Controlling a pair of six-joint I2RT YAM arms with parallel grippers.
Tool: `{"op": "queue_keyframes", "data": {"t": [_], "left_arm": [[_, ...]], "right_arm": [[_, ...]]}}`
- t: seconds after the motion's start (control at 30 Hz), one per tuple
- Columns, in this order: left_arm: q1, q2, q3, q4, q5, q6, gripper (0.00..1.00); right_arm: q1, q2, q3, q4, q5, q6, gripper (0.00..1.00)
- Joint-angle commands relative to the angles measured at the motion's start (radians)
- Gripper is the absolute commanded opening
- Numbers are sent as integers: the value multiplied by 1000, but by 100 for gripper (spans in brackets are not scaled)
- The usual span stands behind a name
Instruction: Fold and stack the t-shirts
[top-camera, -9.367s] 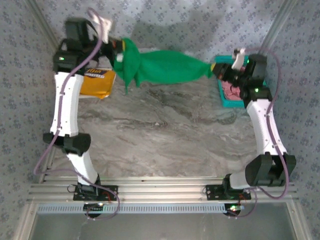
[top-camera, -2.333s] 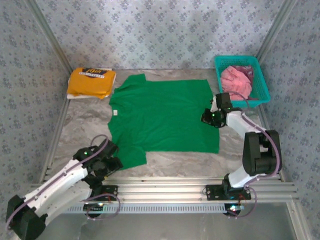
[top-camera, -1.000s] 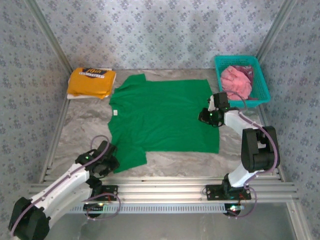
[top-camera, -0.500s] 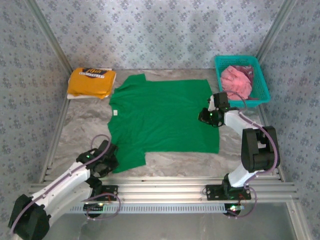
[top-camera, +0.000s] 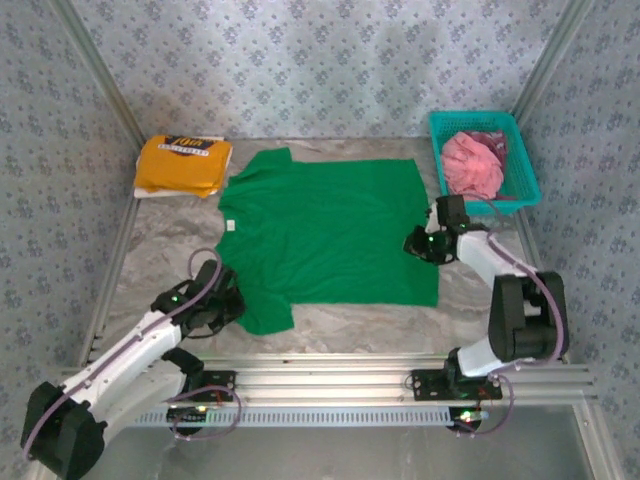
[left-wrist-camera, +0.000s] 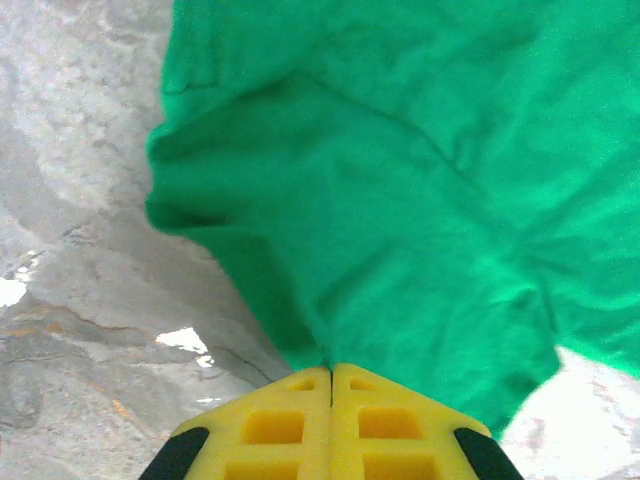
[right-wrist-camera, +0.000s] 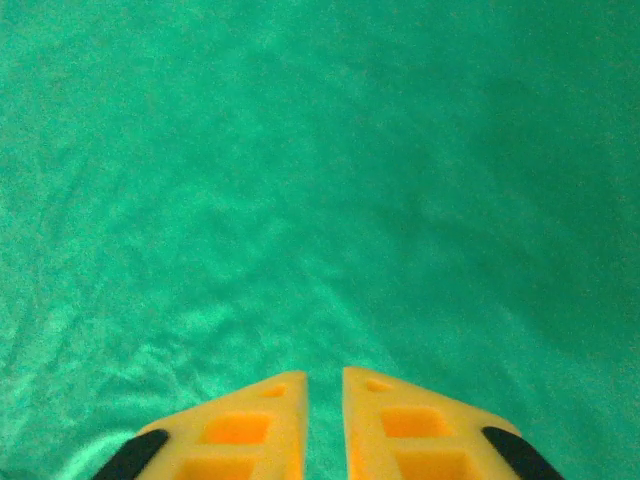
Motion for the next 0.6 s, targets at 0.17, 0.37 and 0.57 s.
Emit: {"op": "queue_keyframes", "data": {"t": [0.17,0.37,0.57], "left_arm": [[93,-106,52,-183,48,70,0],[194,-89,58,-147,134,136,0],[216,-40,80,-85,154,160,0]], "right_arm": [[-226,-324,-166,-433,-10,89,28],[-348,-325,-204,-465,-112,134,38],[-343,-204,-277,-296,-138,154,38]]}}
